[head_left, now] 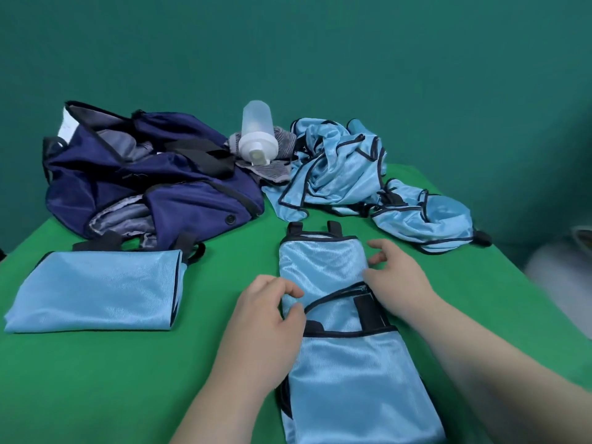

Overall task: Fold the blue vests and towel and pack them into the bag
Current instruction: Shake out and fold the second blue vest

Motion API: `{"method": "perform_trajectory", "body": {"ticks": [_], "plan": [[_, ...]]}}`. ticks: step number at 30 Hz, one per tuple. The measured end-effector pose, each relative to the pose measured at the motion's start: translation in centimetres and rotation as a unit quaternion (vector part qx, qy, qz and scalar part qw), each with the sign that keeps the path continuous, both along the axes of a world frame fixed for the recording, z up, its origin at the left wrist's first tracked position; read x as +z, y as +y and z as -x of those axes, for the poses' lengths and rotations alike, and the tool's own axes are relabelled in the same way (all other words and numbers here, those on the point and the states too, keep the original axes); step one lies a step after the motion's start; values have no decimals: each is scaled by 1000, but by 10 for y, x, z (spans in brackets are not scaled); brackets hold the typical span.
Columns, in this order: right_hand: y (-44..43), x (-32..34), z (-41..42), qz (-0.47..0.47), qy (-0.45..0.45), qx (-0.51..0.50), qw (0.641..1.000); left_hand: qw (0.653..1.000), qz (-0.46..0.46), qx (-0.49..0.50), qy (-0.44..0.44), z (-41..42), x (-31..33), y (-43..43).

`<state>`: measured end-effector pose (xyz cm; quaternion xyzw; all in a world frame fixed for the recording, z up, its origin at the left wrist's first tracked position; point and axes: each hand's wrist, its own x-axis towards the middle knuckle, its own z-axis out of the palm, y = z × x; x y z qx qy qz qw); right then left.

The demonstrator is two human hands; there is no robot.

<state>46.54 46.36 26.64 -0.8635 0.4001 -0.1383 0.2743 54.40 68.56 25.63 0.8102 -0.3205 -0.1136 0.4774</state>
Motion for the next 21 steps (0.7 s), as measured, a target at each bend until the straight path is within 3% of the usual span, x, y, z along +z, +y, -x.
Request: {"method": "perform_trajectory", "body": {"ticks": [7, 12, 17, 21], "plan": [[-8, 2, -20, 36, -7, 54, 998, 999, -40, -18, -20, -7, 1, -4], [-16, 2, -23, 40, -92, 39, 994, 995, -63, -55, -48, -7, 3, -8], [-19, -9, -20, 129, 42, 60, 989, 990, -89, -94, -54, -8, 0, -9], [-18, -13, -18, 169, 2, 104, 980, 992, -78, -90, -53, -11, 1, -9]]}}
